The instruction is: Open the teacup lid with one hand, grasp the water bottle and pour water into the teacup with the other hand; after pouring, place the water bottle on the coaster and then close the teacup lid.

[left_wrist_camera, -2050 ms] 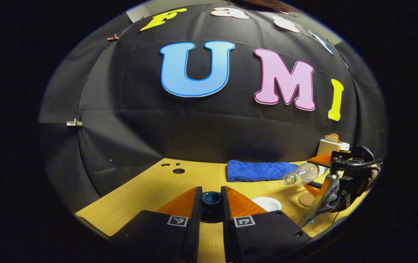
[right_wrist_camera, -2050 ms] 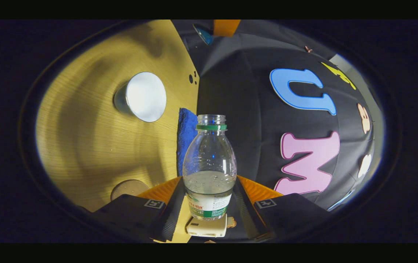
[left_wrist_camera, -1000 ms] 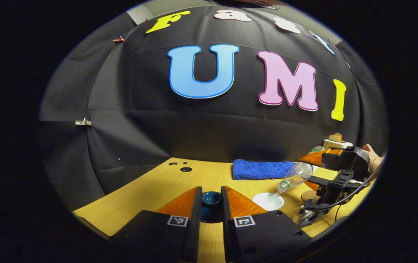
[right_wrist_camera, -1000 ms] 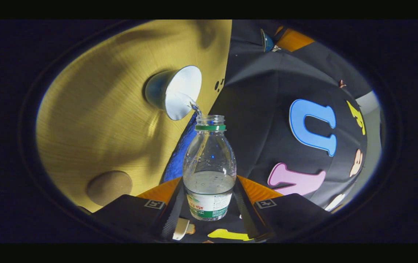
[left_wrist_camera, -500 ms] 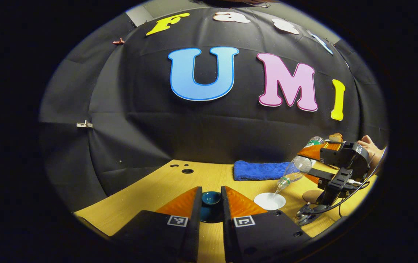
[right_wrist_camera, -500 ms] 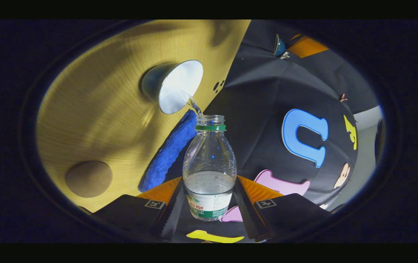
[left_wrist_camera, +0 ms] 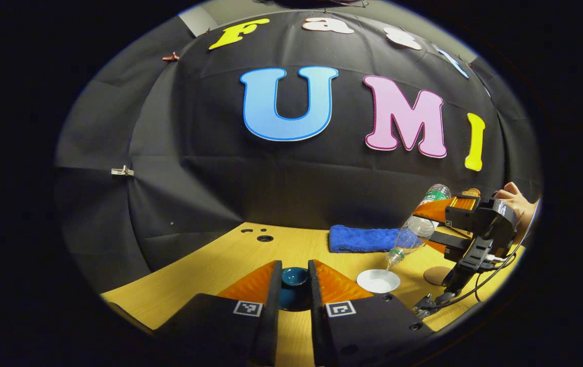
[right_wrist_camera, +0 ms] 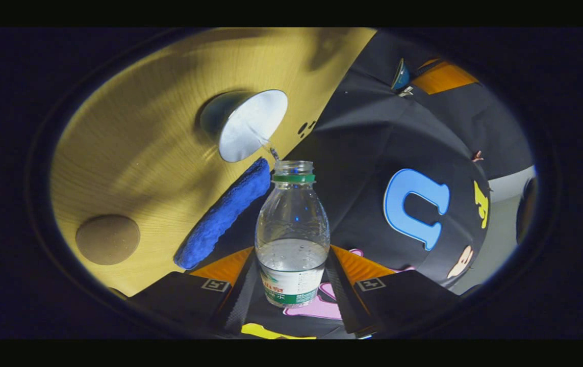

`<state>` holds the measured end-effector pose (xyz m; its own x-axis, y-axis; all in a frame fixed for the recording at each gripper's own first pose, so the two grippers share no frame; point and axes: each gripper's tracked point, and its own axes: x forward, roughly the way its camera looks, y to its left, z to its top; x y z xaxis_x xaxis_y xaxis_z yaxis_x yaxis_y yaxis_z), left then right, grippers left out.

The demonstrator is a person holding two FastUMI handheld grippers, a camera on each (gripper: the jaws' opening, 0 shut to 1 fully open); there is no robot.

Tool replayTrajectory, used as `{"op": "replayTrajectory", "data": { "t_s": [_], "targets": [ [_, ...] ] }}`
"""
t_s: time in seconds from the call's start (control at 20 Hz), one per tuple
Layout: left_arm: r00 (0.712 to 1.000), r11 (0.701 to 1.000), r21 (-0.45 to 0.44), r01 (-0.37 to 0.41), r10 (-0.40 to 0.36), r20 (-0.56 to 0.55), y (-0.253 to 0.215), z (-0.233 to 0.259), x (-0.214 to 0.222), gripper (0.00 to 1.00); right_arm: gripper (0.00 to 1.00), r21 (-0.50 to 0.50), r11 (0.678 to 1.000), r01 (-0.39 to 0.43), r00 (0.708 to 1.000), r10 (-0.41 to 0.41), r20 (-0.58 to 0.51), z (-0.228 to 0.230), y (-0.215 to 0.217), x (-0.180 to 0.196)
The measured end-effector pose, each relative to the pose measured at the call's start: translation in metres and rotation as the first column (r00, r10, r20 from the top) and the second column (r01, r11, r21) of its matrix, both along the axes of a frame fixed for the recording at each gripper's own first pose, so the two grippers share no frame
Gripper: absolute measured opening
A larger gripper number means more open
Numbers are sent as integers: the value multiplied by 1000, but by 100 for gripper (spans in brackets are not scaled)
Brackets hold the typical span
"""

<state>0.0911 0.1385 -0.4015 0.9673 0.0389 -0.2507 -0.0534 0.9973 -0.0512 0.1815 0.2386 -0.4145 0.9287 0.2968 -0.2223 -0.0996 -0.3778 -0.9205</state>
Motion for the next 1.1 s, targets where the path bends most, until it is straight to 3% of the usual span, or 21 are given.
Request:
{"op": "replayTrajectory", "data": {
  "t_s": [0.3,0.5,0.55,0.65,0.7,0.8,0.95,1.05,1.1],
  "targets": [
    [1000,1000,-7,-4,4,1,-2,1,-2,27,74,-37,999,-17,999,15,-51,-1,3,-3],
    [1000,1000,-7,-9,9,0,-1,1,-2,31,74,-25,999,-27,998,26,-63,-3,3,-1],
    [1000,1000,-7,-12,12,0,-1,1,-3,31,75,-4,1000,-19,998,18,-63,-2,2,-2],
    [1000,1000,-7,-20,20,3,0,1,-3,31,75,134,989,60,990,-41,-137,-11,-2,-8],
    [1000,1000,-8,-25,25,8,1,3,-2,31,75,230,965,128,977,-83,-194,-16,-2,-12],
    [999,999,-15,-35,36,15,2,7,-2,31,75,384,887,259,945,-150,-290,-19,-3,-14],
    [999,999,-16,-41,41,18,1,9,3,31,75,534,769,351,919,-173,-355,-14,4,-13],
    [999,999,-8,-33,33,18,-3,10,7,31,75,635,649,418,891,-156,-427,-5,10,-19],
    [999,1000,-2,-28,28,19,-5,10,9,31,75,682,567,461,873,-152,-464,-2,9,-23]
  ]
}}
